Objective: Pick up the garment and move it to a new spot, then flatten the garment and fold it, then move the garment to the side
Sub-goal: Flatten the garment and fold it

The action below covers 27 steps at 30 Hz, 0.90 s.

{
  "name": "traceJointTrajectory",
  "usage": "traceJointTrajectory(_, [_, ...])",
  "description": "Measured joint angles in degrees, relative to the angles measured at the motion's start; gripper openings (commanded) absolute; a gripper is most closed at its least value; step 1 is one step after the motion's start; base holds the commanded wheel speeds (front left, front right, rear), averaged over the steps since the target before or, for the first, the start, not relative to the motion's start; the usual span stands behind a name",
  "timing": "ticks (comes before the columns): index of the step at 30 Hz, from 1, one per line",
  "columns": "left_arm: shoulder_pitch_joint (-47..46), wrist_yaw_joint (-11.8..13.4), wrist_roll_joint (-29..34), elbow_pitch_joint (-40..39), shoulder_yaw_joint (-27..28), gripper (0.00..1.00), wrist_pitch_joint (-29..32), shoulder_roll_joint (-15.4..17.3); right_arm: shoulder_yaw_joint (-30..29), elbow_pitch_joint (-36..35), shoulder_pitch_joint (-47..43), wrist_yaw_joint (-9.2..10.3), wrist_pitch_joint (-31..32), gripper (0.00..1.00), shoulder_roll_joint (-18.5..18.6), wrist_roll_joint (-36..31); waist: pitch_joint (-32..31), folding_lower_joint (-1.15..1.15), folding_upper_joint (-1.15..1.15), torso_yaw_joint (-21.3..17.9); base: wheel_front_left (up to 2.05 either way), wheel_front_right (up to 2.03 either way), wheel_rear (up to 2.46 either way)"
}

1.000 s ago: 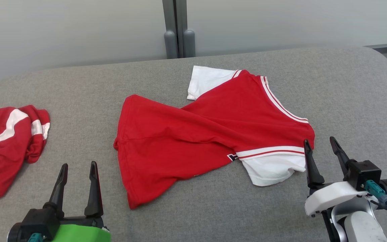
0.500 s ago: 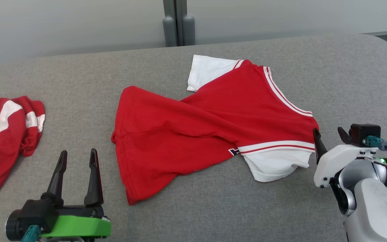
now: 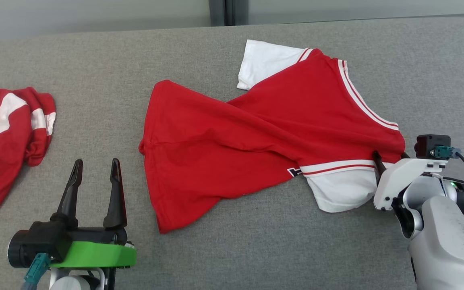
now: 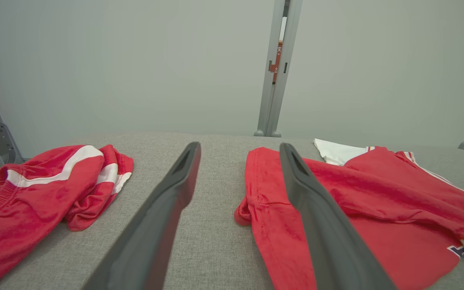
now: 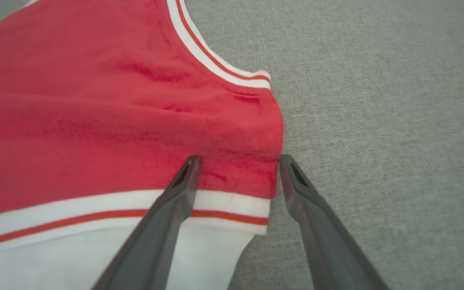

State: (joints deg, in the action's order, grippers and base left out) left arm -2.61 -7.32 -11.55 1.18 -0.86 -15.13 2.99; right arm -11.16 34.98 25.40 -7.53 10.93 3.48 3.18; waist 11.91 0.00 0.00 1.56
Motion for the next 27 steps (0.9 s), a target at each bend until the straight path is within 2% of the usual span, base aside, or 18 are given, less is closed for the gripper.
traceJointTrajectory(16, [-1.36,0.0,-0.1,0.04,-1.03,1.0,0.0,0.42,2.99,5.56,3.96,0.0,-1.97,1.0,2.52,2.22,1.97,0.0,0.0,0.58,0.0,0.0,0.0])
traceJointTrajectory(17, [-1.53,0.0,-0.11,0.04,-1.12,1.0,0.0,0.51,3.16,5.93,4.26,0.0,-2.08,0.78,2.67,2.2,2.04,0.0,0.0,0.62,0.0,0.0,0.0])
traceJointTrajectory(18, [-1.54,0.0,-0.16,0.05,-1.19,1.0,0.0,0.53,3.34,6.14,4.38,0.0,-2.47,0.36,2.85,2.02,2.07,0.0,0.0,0.66,0.0,0.0,0.0])
traceJointTrajectory(19, [-1.54,0.0,-0.19,0.07,-1.21,1.0,0.0,0.56,3.44,6.21,4.38,0.0,-2.8,0.0,2.98,1.66,2.07,0.0,0.0,0.69,0.0,0.0,0.0])
traceJointTrajectory(23, [-1.55,0.0,-0.25,0.12,-1.14,1.0,0.0,0.59,3.5,5.49,4.27,0.0,-5.35,0.0,3.34,0.67,1.77,0.0,0.0,0.73,0.0,0.0,0.0])
traceJointTrajectory(27, [-1.5,0.0,-0.27,0.1,-0.81,1.0,0.0,0.57,3.57,0.79,3.26,0.0,-7.58,0.0,3.07,0.52,1.11,0.0,0.0,0.73,0.0,0.0,0.0])
